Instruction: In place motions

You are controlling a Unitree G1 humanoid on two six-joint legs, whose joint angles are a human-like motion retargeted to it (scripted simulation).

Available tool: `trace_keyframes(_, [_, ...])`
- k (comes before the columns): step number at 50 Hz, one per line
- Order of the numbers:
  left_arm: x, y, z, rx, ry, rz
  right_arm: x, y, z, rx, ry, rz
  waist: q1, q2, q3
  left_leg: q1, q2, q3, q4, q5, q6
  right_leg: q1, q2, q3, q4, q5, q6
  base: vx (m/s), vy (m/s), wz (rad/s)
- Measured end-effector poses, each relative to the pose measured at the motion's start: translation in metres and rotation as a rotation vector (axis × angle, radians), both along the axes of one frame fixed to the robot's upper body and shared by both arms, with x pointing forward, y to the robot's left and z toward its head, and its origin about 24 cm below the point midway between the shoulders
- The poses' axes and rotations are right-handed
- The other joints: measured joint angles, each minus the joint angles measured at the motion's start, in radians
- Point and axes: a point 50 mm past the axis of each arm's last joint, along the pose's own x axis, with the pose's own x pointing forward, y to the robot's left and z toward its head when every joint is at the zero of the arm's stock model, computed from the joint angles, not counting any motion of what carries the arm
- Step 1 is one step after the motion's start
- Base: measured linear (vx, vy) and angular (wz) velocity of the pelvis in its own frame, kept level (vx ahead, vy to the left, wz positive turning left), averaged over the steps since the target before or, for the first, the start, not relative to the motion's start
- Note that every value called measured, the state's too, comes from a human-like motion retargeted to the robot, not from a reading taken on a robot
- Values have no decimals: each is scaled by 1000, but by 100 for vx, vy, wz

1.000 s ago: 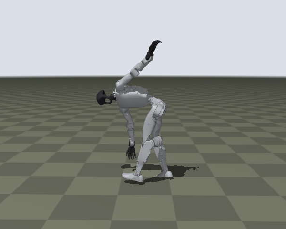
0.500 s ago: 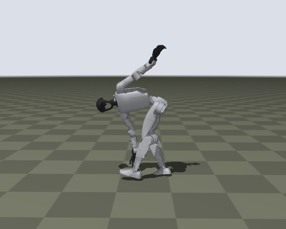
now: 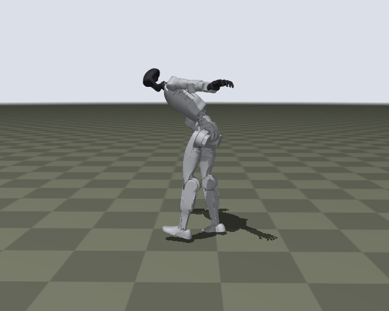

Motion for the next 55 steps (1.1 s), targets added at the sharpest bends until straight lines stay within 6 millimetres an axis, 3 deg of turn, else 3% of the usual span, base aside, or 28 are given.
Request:
trace_keyframes(6, [-14, -6, -3, -20, -2, 25, -33, 30, -33, 113, 96, -24, -227, -198, 0, 240, 13, 109, -49, -48, 16, 187, -24, 23, -115, 78, 17, 8, 48, -118])
trace_keyframes(11, [-15, -17, -14, -77, -34, 34, -33, 33, -36, 128, 158, 17, -460, -349, 0, 366, 32, 171, -55, -96, 30, 282, -16, 33, -183, 125, 23, -12, 33, -106])
trace_keyframes(15, [9, -16, -17, -90, -74, -21, -51, 36, -38, 148, 218, -7, -591, -429, 0, 427, 54, 204, -58, -117, 28, 317, -2, 58, -218, 156, 26, -33, 20, -78])
trace_keyframes(20, [64, -14, -17, -99, -161, -150, -89, 46, -42, 184, 232, -146, -687, -493, 0, 456, 97, 258, -60, -126, 24, 295, 38, 130, -236, 193, 23, -48, 18, -94])
trace_keyframes(23, [91, -15, -16, -111, -207, -217, -98, 46, -41, 176, 214, -191, -750, -525, 0, 464, 127, 313, -63, -130, 22, 266, 74, 190, -250, 221, 21, -63, 30, -141])
trace_keyframes(25, [104, -16, -15, -116, -229, -252, -98, 42, -37, 165, 219, -186, -815, -546, 0, 464, 144, 341, -60, -134, 22, 245, 92, 213, -259, 242, 20, -66, 41, -135])
trace_keyframes(30, [121, -9, -6, -99, -315, -244, -74, 31, -31, 127, 234, -128, -1026, -610, 0, 454, 173, 434, -47, -148, 5, 175, 134, 307, -276, 285, 25, -61, 52, -125])
trace_keyframes(33, [130, 1, 7, -63, -401, -214, -66, 36, -35, 147, 229, -123, -1114, -655, 0, 433, 180, 464, -38, -139, 4, 119, 155, 376, -280, 309, 28, -59, 33, -120])
trace_keyframes(36, [159, 8, 23, -44, -487, -266, -78, 46, -41, 177, 241, -179, -1152, -650, 0, 363, 175, 412, -33, -115, 18, 32, 159, 429, -282, 329, 30, -50, 33, -78])
trace_keyframes(40, [215, 5, 48, -14, -573, -400, -106, 62, -49, 196, 255, -297, -1161, -588, 0, 230, 168, 363, -23, -113, 27, -116, 159, 471, -282, 352, 29, -44, 23, -30])
trace_keyframes(43, [249, 0, 68, -6, -633, -508, -114, 70, -52, 181, 266, -333, -1160, -547, 0, 144, 164, 395, -25, -136, 37, -225, 170, 507, -284, 371, 34, -33, 21, -39])
trace_keyframes(48, [280, 6, 107, 40, -744, -568, -111, 75, -56, 176, 327, -285, -1199, -520, 0, 9, 163, 447, -33, -152, 40, -387, 185, 538, -292, 397, 45, -23, 19, -29])
trace_keyframes(55, [316, 6, 159, 133, -825, -693, -131, 77, -52, 147, 258, -474, -1228, -465, 0, -173, 149, 473, -43, -138, 34, -588, 190, 552, -291, 423, 31, -10, 11, 22])
